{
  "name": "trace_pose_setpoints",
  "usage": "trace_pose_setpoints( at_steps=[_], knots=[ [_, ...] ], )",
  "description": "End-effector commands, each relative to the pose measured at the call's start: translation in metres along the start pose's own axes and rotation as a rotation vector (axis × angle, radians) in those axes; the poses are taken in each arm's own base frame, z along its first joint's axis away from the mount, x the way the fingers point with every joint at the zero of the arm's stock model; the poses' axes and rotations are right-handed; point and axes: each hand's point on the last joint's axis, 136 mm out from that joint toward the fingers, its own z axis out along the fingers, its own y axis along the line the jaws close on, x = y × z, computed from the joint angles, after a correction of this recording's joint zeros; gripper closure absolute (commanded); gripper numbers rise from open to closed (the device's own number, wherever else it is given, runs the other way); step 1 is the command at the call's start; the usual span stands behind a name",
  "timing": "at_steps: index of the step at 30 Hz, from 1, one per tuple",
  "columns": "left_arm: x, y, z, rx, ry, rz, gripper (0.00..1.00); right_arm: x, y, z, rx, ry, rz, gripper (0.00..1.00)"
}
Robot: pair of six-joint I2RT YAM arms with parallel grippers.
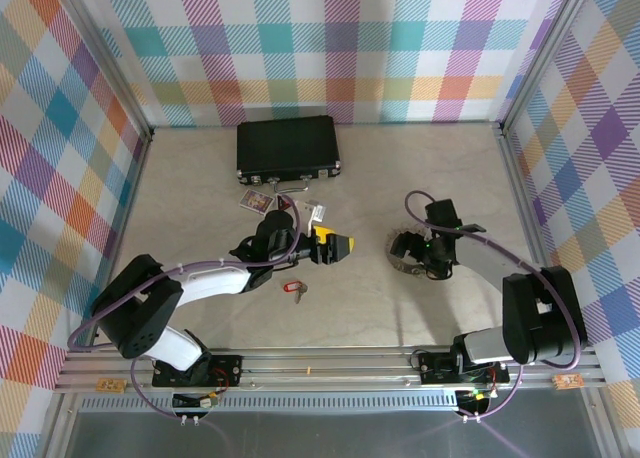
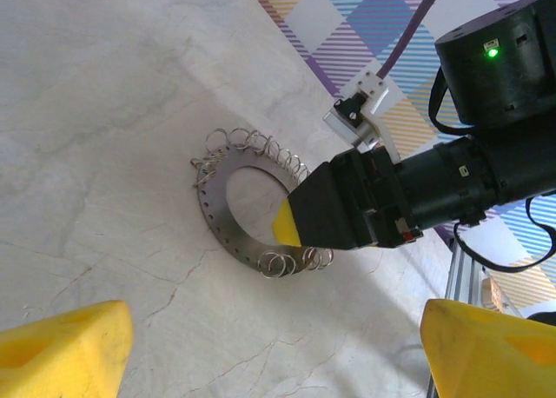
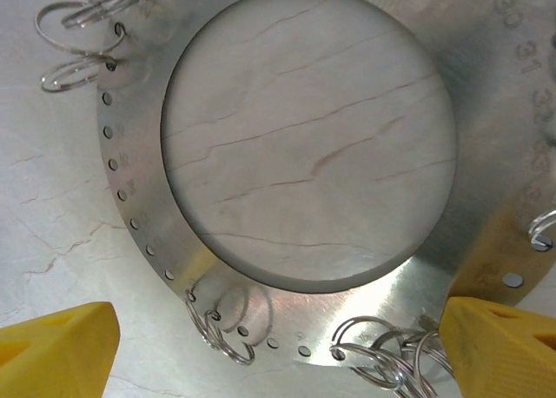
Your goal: Put the keys on the keyring
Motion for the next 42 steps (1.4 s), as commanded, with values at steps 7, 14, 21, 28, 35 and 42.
trace_pose_setpoints(
  at_steps=[7, 14, 21, 28, 35, 42],
  knots=[
    [-0.018, 0.01, -0.025, -0.022, -0.055, -0.052, 0.14, 0.036, 0.069, 0.026, -0.059, 0.086, -0.06, 0.06],
    [-0.021, 0.018, -0.033, -0.057, -0.064, -0.057, 0.14, 0.041, 0.111, 0.017, -0.045, 0.039, -0.192, 0.07],
    [-0.017, 0.028, -0.041, -0.112, -0.048, -0.047, 0.14, 0.027, 0.102, -0.015, 0.042, -0.04, -0.283, 0.07],
    [-0.012, 0.034, -0.043, -0.14, -0.025, -0.027, 0.14, 0.03, 0.081, -0.031, 0.174, 0.005, -0.418, 0.15],
    [-0.009, 0.033, -0.044, -0.133, -0.009, -0.018, 0.16, 0.037, 0.068, -0.03, 0.262, 0.102, -0.526, 0.4],
    [-0.01, 0.027, -0.046, -0.11, -0.008, -0.013, 0.17, 0.047, 0.069, -0.012, 0.247, 0.182, -0.546, 0.53]
  ],
)
